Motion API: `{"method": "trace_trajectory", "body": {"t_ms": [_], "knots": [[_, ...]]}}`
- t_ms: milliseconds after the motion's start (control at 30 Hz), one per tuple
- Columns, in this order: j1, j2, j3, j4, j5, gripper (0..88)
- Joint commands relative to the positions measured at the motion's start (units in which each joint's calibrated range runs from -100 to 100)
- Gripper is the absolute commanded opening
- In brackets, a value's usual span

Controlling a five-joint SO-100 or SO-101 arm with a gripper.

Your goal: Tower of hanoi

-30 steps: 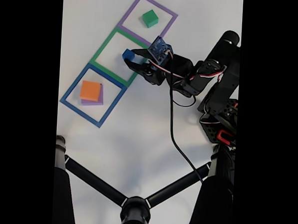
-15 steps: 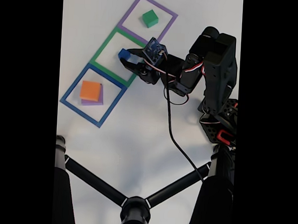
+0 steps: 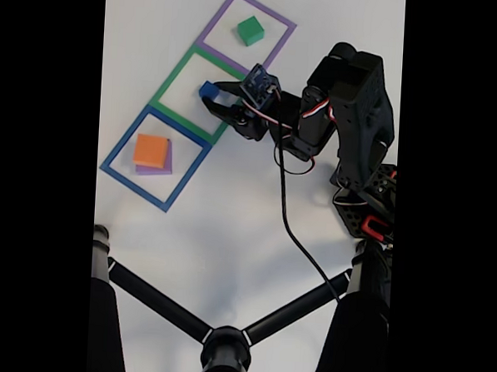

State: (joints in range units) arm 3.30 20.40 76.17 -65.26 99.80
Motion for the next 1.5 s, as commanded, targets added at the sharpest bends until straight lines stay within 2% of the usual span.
{"method": "trace_trajectory", "body": {"t_ms": [0,200,367,533,667,767,967,1100,1300,1467], "knots": [[1.2,-1.0,-0.6,-1.2,0.2,20.6],[0.8,-9.9,1.2,3.2,0.2,23.9],[1.6,-24.8,0.4,19.0,0.2,24.3],[3.0,-44.0,-3.3,45.5,0.2,19.5],[4.0,-57.6,-9.5,70.2,0.2,8.5],[5.1,-64.0,-14.4,84.2,0.2,0.1],[8.9,-68.2,-37.1,119.7,0.2,0.0],[12.2,-67.4,-52.6,137.1,0.2,0.0],[18.6,-64.8,-64.9,149.8,0.2,0.0],[21.5,-64.3,-66.2,151.0,0.2,0.0]]}}
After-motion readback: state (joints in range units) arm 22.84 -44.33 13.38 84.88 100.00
